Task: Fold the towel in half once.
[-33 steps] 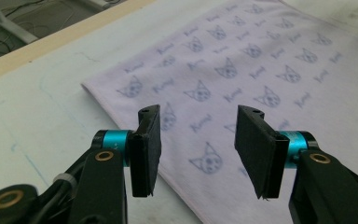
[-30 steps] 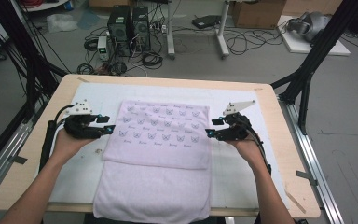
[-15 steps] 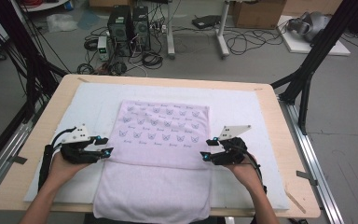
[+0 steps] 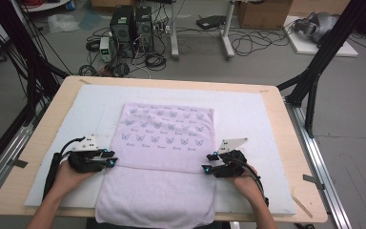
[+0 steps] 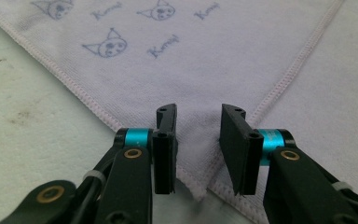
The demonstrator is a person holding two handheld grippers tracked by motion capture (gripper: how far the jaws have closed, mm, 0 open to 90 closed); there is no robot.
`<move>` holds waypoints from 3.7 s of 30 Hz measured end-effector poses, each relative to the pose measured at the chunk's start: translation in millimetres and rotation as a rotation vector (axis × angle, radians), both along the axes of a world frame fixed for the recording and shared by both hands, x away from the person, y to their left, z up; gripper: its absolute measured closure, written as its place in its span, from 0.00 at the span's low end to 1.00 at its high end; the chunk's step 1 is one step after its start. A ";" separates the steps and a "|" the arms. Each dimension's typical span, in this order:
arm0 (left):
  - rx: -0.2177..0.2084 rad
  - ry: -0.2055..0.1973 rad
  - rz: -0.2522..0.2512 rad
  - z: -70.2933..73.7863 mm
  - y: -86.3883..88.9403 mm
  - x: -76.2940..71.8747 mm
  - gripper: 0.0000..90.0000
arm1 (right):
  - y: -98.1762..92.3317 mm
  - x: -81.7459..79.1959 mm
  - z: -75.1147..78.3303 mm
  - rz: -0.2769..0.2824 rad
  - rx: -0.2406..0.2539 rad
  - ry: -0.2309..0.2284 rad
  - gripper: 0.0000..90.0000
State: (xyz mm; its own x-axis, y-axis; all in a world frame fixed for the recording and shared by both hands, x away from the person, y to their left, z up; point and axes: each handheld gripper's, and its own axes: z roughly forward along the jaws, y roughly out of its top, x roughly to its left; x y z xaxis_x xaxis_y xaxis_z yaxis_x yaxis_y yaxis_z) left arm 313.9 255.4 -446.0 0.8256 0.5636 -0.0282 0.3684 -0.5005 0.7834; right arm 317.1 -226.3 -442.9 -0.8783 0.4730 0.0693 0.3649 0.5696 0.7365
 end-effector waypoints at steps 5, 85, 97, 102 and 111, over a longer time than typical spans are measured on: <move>0.002 -0.019 0.002 -1.4 -2.1 -1.2 0.88 | 0.0 -2.1 -1.7 -0.006 -0.020 -0.036 0.75; 0.060 0.017 -0.129 4.9 -21.2 -77.2 0.75 | -4.7 -62.3 -3.7 0.153 0.057 0.086 0.69; 0.028 0.004 -0.121 12.6 -19.1 -78.7 0.98 | -1.0 -66.3 6.0 0.166 0.023 0.001 0.97; -0.014 -0.045 -0.106 35.9 -13.8 -82.0 0.98 | -8.4 -66.4 29.6 0.149 0.097 -0.049 0.97; -0.058 -0.073 -0.145 64.9 -3.7 -124.4 0.98 | -18.9 -98.3 60.1 0.225 0.155 -0.049 0.96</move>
State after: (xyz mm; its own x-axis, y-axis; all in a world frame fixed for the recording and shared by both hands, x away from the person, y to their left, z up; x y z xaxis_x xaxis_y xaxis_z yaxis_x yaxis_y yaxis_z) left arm 189.6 251.7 -381.1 0.8991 0.4376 0.0059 0.2368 -0.4978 0.8343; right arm 218.8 -245.2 -382.8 -0.9641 0.2529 0.0807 0.2040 0.5115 0.8347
